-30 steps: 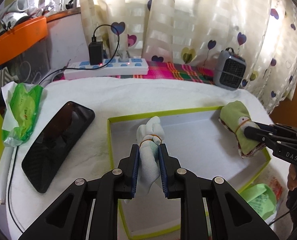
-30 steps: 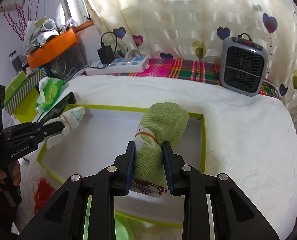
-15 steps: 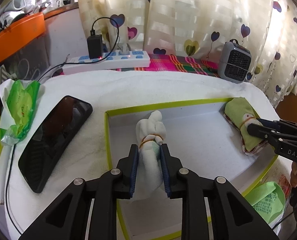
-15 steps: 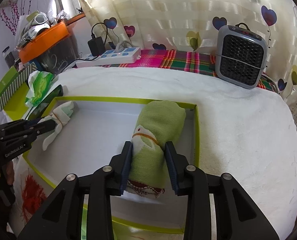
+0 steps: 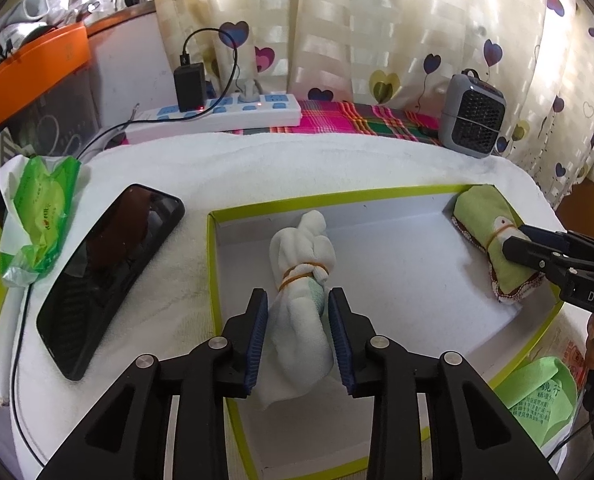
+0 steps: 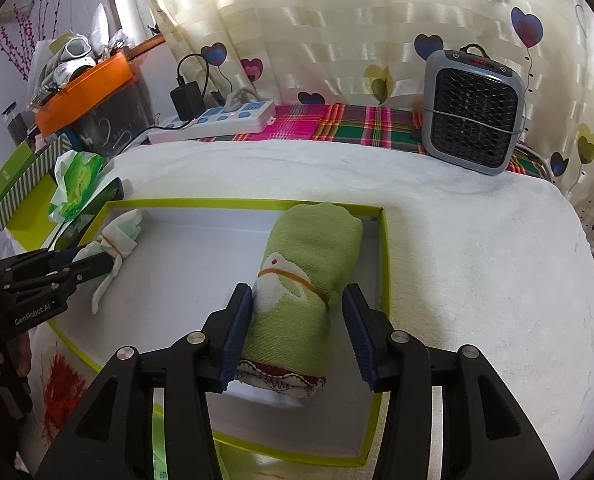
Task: Organize soft objects
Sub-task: 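Lower both held items into the lime-green box and open both tools, then withdraw both tools from the box toward the remaining pile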
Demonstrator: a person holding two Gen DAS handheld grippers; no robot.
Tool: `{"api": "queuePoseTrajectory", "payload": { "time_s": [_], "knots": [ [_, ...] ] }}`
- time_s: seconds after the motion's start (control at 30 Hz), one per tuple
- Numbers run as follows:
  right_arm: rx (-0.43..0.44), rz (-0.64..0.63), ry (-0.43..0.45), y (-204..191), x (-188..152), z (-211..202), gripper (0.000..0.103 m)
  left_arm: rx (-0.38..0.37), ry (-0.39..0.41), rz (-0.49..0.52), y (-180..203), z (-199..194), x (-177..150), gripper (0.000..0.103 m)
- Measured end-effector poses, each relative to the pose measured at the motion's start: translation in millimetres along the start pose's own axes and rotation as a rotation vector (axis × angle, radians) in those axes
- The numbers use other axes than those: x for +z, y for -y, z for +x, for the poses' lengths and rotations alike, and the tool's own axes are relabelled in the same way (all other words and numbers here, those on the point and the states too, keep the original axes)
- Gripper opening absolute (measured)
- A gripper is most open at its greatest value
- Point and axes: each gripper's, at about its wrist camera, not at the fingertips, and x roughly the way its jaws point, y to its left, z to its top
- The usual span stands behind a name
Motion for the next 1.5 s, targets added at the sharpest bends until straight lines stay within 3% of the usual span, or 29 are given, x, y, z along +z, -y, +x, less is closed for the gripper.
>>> {"api": "queuePoseTrajectory", "payload": {
  "time_s": [0.17, 0.7, 1.5],
  "knots": [
    [-0.007, 0.009, 0.0, 1.3, -0.6, -0.4, 0.058, 0.002, -0.001, 0.0, -0.2, 0.3, -1.3, 0.037],
    [-0.014, 0.018, 0.03, 2.8, -0.8, -10.7, 0.059, -0.003, 0.012, -0.009, 0.6, -11.8, -4.7, 0.041],
    [0.001, 0.027, 0.108, -9.2, -30.3, -69.9, 0.06, -0.069, 0.072, 0.009, 25.0, -75.1, -33.7, 0.043]
  ]
}}
